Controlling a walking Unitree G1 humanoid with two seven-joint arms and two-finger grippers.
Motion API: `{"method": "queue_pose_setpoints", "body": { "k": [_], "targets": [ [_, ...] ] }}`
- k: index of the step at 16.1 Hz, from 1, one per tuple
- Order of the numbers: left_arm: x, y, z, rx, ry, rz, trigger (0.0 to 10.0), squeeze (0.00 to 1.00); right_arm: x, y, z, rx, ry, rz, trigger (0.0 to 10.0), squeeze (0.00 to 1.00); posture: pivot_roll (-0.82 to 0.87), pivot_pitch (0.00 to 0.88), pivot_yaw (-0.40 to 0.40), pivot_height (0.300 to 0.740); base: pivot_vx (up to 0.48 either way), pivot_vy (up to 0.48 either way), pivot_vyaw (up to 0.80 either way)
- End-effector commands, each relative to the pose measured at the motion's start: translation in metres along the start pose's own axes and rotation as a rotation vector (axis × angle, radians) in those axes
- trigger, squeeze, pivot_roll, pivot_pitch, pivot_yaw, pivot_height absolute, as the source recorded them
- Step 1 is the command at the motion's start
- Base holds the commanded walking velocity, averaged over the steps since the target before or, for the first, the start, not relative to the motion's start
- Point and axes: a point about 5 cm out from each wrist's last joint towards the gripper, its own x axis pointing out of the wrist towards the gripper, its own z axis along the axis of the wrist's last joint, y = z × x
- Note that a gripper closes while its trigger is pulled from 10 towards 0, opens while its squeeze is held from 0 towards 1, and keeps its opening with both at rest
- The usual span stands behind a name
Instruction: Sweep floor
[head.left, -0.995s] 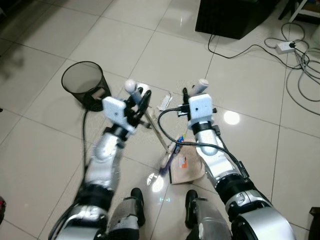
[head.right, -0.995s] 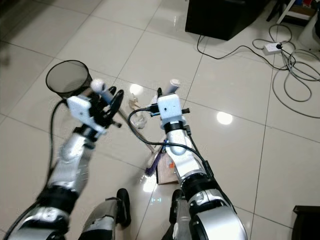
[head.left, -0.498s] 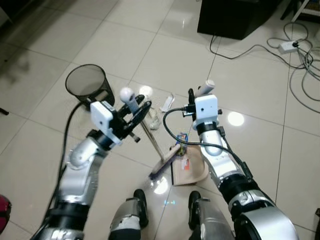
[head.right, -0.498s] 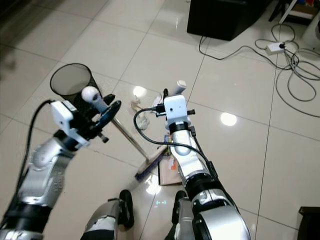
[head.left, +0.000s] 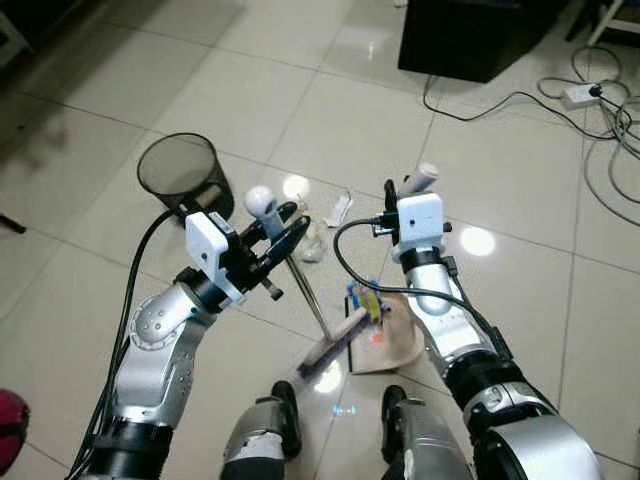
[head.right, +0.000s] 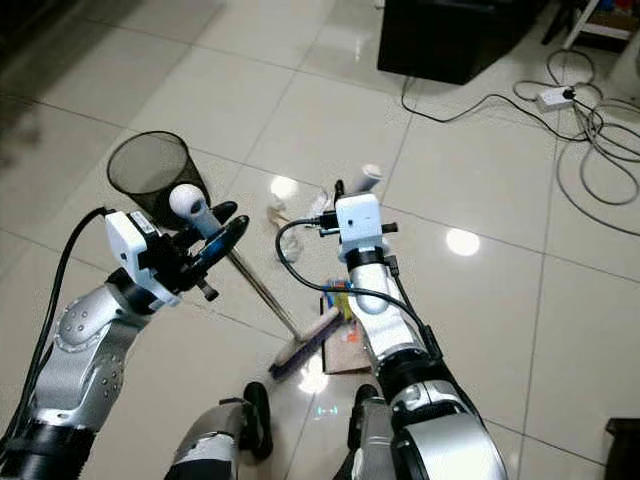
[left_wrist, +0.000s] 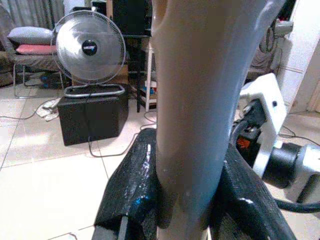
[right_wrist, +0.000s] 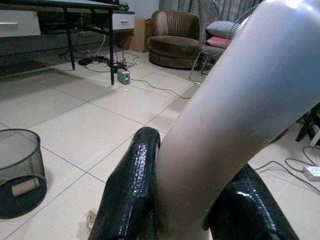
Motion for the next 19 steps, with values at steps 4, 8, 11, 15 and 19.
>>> {"method": "queue_pose_setpoints", "body": {
  "k": [4,8,11,15,19],
  "targets": [
    [-0.009,0.01,0.024,0.06,-0.029,-0.032,10.0,0.0,-0.012,-0.009,-0.013,-0.022,0.038,-0.007,10.0,0.0,-0.04,0.203,0.096,0.74,0.0,0.0,0.0],
    [-0.031,0.063,0.048,0.159,-0.037,0.17,10.0,0.0,-0.02,-0.015,-0.017,0.002,0.037,-0.026,10.0,0.0,-0.04,0.197,0.099,0.74,0.0,0.0,0.0],
    [-0.039,0.087,0.037,0.209,0.03,0.399,10.0,0.0,-0.024,-0.02,-0.023,0.002,0.064,-0.046,10.0,0.0,-0.04,0.206,0.102,0.74,0.0,0.0,0.0],
    [-0.022,0.074,-0.014,0.134,0.074,0.587,10.0,0.0,-0.025,-0.021,-0.026,-0.004,0.095,-0.084,10.0,0.0,-0.05,0.223,0.092,0.74,0.0,0.0,0.0],
    [0.006,0.054,-0.04,0.06,0.015,0.618,10.0,0.0,-0.021,-0.017,-0.023,-0.008,0.095,-0.079,10.0,0.0,-0.08,0.237,0.076,0.74,0.0,0.0,0.0]
  ]
}}
